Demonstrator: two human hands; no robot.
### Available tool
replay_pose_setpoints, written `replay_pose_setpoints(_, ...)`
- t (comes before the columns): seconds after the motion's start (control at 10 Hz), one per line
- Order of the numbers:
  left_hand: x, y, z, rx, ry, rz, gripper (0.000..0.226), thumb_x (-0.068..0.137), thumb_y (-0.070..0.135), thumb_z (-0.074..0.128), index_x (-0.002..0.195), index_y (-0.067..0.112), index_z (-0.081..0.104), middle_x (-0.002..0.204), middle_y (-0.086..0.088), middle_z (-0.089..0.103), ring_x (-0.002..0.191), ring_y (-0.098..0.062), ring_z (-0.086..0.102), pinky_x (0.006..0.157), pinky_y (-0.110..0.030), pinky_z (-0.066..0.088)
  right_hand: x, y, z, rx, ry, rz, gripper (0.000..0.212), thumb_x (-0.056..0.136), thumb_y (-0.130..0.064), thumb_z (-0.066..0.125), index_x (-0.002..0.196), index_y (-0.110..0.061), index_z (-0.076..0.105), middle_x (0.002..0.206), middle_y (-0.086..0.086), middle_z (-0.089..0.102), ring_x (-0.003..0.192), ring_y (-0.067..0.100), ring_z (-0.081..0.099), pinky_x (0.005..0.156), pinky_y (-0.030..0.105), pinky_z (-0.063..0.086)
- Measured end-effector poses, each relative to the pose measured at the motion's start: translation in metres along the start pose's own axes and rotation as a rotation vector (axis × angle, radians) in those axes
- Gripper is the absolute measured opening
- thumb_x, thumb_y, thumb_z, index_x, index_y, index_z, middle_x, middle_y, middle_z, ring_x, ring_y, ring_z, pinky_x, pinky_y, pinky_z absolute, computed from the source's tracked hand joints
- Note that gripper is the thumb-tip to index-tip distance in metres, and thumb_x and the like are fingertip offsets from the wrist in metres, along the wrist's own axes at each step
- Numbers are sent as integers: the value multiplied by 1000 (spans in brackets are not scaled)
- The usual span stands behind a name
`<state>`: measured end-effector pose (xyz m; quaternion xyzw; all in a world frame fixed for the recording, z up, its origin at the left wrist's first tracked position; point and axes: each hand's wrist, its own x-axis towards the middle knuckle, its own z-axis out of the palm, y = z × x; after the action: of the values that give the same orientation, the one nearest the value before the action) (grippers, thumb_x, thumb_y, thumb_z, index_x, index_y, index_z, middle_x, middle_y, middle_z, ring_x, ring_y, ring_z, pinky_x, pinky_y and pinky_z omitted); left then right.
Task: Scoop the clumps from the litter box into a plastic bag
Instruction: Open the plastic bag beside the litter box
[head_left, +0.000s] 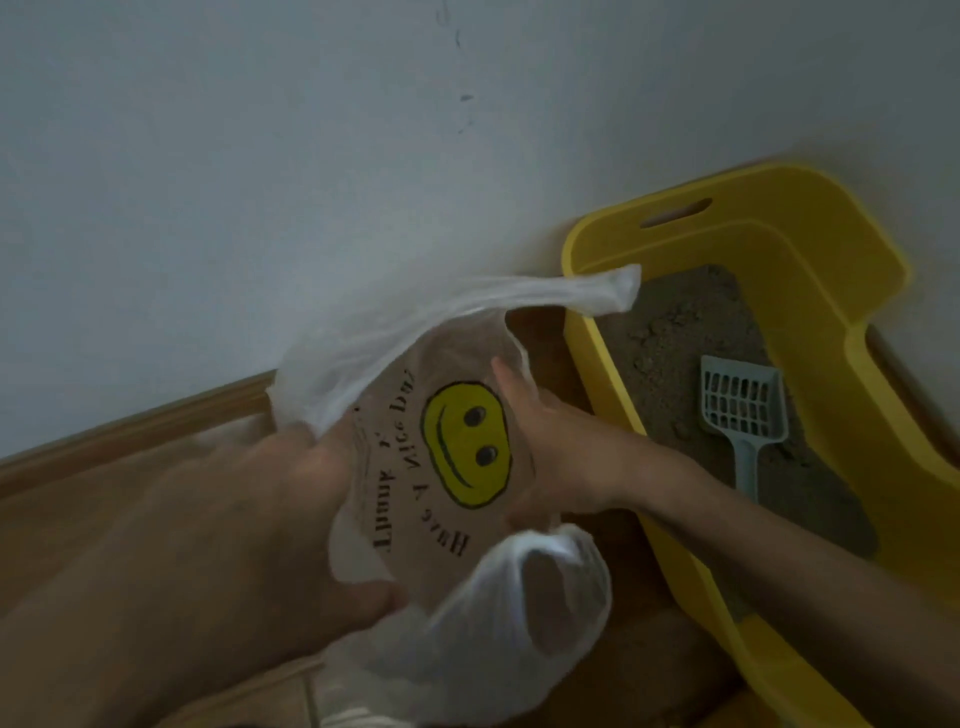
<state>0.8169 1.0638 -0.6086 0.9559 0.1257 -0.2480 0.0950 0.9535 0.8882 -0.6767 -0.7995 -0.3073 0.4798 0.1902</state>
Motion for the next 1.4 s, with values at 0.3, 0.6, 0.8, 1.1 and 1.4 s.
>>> replay_pose_setpoints(0.3,23,33,-10,29,-55,85,75,59,75,63,119,33,45,85,13,46,80,-7,54,66,-24,48,-34,26,-12,51,8,-63,129,56,-58,81,146,-52,-11,152,-10,26,121,17,51,91,40,53)
replay_pose_setpoints(0.6,51,50,-9,-3,-52,68,50,68,67,66,91,26,52,82,8,55,74,-10,55,69,-33,53,-112,44,-17,448,29,-291,49,89,-20,66,131,-42,53,138,-19,51,130,3,46,102,43,45)
replay_pose_setpoints(0.8,65,55,-8,61,-61,117,48,71,71,62,80,28,41,78,7,51,70,-11,47,59,-28,42,-134,56,3,808,79,-503,36,89,-2,60,125,1,58,133,19,54,129,38,46,105,54,38)
replay_pose_setpoints(1.1,79,64,-9,112,-62,144,48,71,70,62,72,27,41,75,6,49,73,-15,54,66,-33,50,-132,78,17,110,348,-413,8,83,-39,74,91,-38,77,115,-20,61,115,11,51,88,31,47)
replay_pose_setpoints(1.4,81,72,9,144,-53,168,44,71,68,60,92,30,56,86,7,60,80,-12,60,67,-30,52,-134,103,12,591,548,-235,33,95,-38,52,98,-18,77,101,-2,71,96,18,66,80,30,54)
